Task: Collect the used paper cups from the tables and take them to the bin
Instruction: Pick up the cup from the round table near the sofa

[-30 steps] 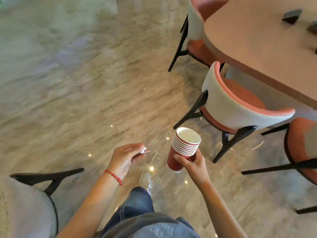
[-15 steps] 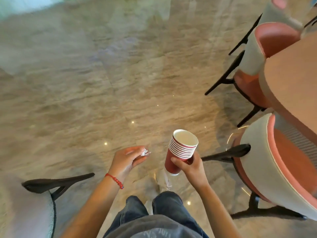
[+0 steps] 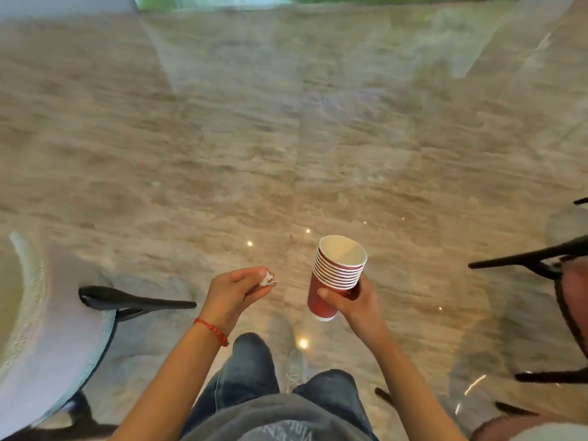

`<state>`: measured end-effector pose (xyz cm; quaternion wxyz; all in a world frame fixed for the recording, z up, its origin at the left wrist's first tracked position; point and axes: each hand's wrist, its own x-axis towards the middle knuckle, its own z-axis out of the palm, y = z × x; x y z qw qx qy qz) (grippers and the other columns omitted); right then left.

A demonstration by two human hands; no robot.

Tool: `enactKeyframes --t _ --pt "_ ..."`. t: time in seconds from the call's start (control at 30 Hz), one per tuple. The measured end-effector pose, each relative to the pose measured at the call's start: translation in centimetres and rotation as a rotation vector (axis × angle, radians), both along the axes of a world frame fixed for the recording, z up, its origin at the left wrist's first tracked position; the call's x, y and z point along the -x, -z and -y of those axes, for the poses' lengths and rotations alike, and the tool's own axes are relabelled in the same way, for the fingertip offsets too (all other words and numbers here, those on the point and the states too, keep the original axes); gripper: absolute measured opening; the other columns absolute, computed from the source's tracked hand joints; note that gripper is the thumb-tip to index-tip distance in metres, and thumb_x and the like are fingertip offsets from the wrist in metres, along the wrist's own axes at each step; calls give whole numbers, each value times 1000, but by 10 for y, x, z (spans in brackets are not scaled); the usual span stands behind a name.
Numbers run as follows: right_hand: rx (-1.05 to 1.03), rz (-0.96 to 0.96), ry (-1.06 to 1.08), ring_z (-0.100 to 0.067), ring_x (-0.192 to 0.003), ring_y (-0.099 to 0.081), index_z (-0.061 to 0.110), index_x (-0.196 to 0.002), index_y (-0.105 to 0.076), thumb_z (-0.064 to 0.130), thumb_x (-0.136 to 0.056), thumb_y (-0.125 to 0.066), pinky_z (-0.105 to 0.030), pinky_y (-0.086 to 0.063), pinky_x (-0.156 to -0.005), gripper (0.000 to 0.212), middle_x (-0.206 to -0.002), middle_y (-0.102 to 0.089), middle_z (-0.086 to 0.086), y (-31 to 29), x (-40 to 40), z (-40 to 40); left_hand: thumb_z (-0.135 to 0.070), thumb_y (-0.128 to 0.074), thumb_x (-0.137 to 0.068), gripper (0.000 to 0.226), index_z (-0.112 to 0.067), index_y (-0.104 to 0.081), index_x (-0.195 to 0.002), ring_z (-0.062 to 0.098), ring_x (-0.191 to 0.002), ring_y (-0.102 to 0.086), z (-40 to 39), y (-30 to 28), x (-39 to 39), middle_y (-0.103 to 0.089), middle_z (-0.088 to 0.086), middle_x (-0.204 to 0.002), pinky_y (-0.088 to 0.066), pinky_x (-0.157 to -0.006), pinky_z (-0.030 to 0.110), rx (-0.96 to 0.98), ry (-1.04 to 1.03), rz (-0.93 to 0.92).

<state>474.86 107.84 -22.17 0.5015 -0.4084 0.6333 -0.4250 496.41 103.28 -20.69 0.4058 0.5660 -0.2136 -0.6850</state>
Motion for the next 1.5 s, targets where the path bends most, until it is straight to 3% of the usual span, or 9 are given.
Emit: enactKeyframes --t 0.17,0.27,0.37,0.53,0.97,1.1,1.23,1.5 --pt "-22 11 -85 1 -95 -64 34 -109 -53 13 -70 -80 -14 -52 -74 52 -106 -66 11 4 -6 53 -2 -61 -84 9 0 -69 -89 21 -79 -72 35 -1 -8 -75 12 -83 -56 -63 19 -18 -104 21" --pt "-44 13 -124 1 -97 -63 32 -116 -51 16 -70 -80 -13 -52 -74 57 -110 -64 12 8 -15 91 -3 -62 -84 9 0 -69 -88 21 -80 -72 70 3 -17 -74 13 -84 -56 -62 20 -19 -148 23" --pt "-59 26 -148 -7 -103 -62 25 -126 -48 18 -70 -80 -22 -53 -82 64 -115 -63 8 12 -24 139 -3 -62 -84 8 -1 -70 -86 21 -79 -72 114 6 -27 -74 13 -83 -56 -62 19 0 -178 18" --pt "-42 13 -134 -11 -104 -62 23 -124 -50 15 -71 -79 -27 -53 -86 61 -114 -64 5 10 -41 233 -1 -62 -83 9 0 -70 -86 20 -76 -72 207 7 -44 -74 12 -80 -55 -61 19 20 -199 14" --pt "-20 26 -127 -3 -97 -63 24 -118 -52 12 -71 -78 -15 -53 -74 56 -109 -65 8 -5 -72 439 -1 -62 -82 8 0 -70 -82 21 -75 -72 407 -8 -80 -74 12 -78 -55 -62 19 23 -244 -9" --pt "-19 15 -195 -2 -97 -64 23 -120 -53 13 -69 -80 -12 -51 -71 58 -108 -65 10 -1 -74 500 -1 -63 -82 8 2 -69 -86 20 -76 -72 449 0 -82 -74 12 -79 -55 -62 18 8 -320 -10" --pt "-20 -4 -310 -8 -105 -61 17 -130 -48 17 -69 -81 -17 -52 -75 69 -116 -64 5 -12 -82 571 -1 -62 -83 8 1 -69 -86 19 -75 -72 493 -12 -85 -74 11 -78 -55 -62 18 13 -428 -17" --pt "6 -27 -660 -9 -105 -61 18 -127 -50 17 -68 -81 -20 -51 -77 67 -114 -65 6 -29 -127 705 -2 -63 -83 8 0 -70 -85 22 -79 -72 547 -32 -108 -74 14 -81 -55 -63 19 43 -755 -14"
